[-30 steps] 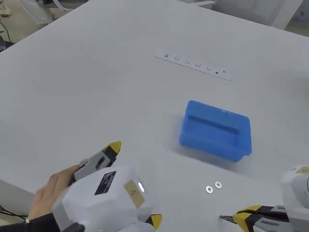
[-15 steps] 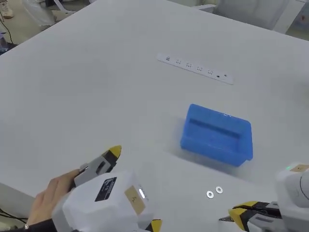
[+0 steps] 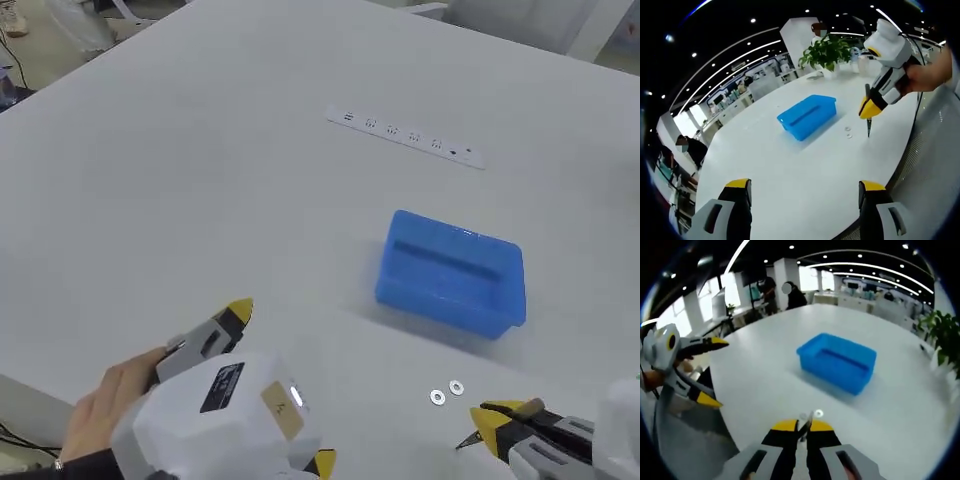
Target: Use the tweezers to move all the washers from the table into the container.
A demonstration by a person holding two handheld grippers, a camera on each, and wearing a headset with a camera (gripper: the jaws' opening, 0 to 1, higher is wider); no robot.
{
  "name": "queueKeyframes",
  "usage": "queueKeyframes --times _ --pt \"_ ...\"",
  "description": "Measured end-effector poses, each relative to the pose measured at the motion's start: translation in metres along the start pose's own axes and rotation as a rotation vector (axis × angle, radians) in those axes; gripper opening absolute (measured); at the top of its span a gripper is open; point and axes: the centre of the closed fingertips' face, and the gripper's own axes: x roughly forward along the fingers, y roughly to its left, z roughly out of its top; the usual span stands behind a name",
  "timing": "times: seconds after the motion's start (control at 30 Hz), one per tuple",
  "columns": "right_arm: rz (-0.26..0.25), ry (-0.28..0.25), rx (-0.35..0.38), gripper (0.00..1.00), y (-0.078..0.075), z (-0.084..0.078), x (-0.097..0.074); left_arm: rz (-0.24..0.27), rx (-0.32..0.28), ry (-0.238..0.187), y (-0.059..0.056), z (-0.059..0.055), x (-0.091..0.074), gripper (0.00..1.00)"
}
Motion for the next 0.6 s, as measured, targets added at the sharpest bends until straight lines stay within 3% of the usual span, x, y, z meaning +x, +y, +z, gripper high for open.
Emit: queueKeyframes --times 0.1,0.3,0.43,0.6 --pt "-0.013 -0.029 -0.019 0.03 0.001 0.001 0.003 0.000 0.002 0.003 0.000 -0.001 0.000 0.90" --pt "-0.013 -0.040 -0.009 0.03 0.005 -0.004 0.007 0.002 0.005 0.007 0.000 -0.001 0.000 0.90" --pt "-0.014 -0.021 -0.001 0.03 0.003 -0.013 0.008 0.004 0.005 0.007 0.001 -0.001 0.000 0.90" --pt "-0.004 -0.022 0.044 0.02 0.000 -0.009 0.009 0.004 0.009 0.009 0.001 -0.002 0.000 0.90"
